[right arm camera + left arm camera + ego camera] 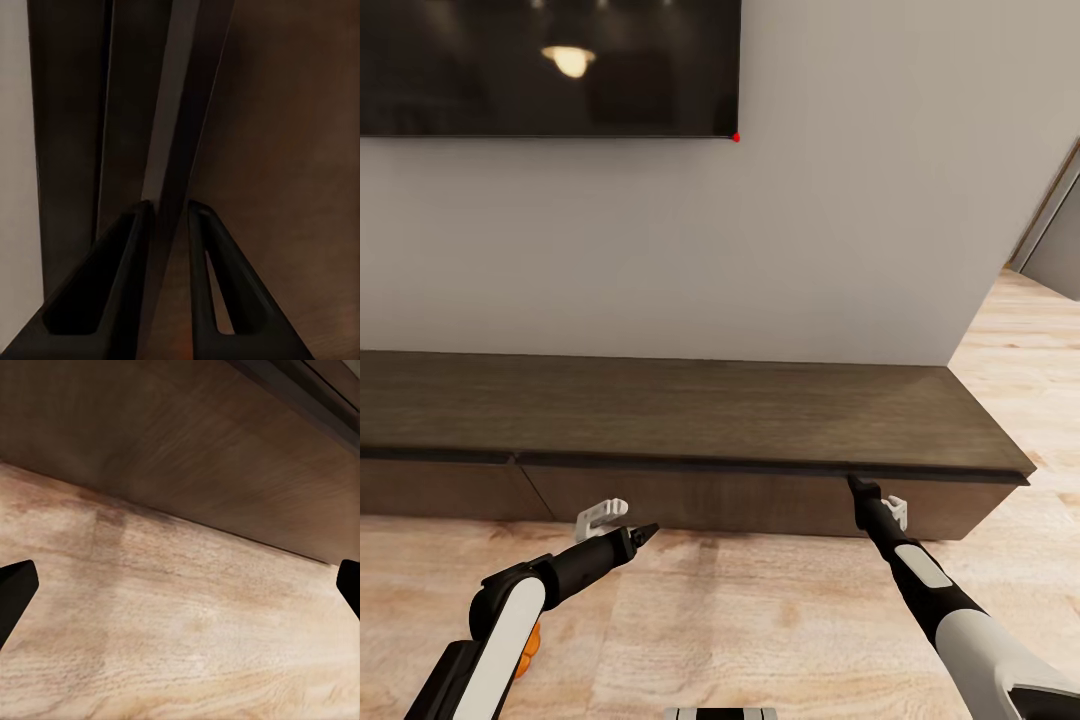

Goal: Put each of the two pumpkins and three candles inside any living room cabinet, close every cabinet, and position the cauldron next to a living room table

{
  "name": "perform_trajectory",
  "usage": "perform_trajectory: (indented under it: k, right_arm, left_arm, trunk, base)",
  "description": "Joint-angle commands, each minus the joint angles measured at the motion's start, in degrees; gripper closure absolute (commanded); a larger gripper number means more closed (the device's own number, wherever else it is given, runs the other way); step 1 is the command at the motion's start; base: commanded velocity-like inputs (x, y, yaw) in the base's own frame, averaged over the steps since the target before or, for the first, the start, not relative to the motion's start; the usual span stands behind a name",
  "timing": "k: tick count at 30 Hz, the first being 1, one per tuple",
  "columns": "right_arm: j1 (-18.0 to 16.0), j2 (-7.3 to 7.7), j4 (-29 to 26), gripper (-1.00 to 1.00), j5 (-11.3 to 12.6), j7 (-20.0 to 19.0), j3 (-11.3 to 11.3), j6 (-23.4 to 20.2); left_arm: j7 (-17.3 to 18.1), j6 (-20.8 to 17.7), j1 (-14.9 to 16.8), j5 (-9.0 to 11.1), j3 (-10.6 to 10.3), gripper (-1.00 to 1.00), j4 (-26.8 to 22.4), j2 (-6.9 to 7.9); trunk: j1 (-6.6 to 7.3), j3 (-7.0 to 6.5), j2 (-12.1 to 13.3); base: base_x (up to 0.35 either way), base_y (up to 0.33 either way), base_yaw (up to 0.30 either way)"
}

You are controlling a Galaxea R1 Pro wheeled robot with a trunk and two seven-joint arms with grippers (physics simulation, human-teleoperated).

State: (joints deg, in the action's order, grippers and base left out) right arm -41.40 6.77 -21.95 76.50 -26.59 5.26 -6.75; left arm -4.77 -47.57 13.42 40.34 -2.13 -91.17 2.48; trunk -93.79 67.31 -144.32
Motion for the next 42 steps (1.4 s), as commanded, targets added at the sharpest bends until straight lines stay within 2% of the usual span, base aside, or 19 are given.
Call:
perform_trajectory:
  k: [1,15,32,42]
  right_arm:
    - [0.0,-0.01,0.2,1.00,0.5,0.0,0.3,-0.5]
    - [0.0,-0.01,0.2,1.00,0.4,0.1,0.3,-0.5]
    - [0.0,-0.01,0.2,1.00,0.4,0.1,0.3,-0.5]
    - [0.0,-0.01,0.2,1.00,0.5,0.1,0.4,-0.6]
  left_arm:
    - [-0.5,-0.2,0.0,0.6,-0.1,-1.00,-0.1,0.03]
    - [-0.5,-0.2,0.0,0.5,-0.1,-1.00,-0.1,0.03]
    - [-0.5,-0.2,0.0,0.5,-0.1,-1.00,-0.1,0.05]
    - [-0.5,-0.2,0.0,0.5,-0.1,-1.00,-0.1,0.03]
  trunk:
    - [0.00,0.05,0.0]
    - [0.00,0.05,0.0]
    - [0.00,0.05,0.0]
    - [0.00,0.05,0.0]
  base:
    - [0.000,0.000,0.000]
    - [-0.002,0.000,0.000]
    - [-0.174,0.000,0.000]
    - [-0.008,0.000,0.000]
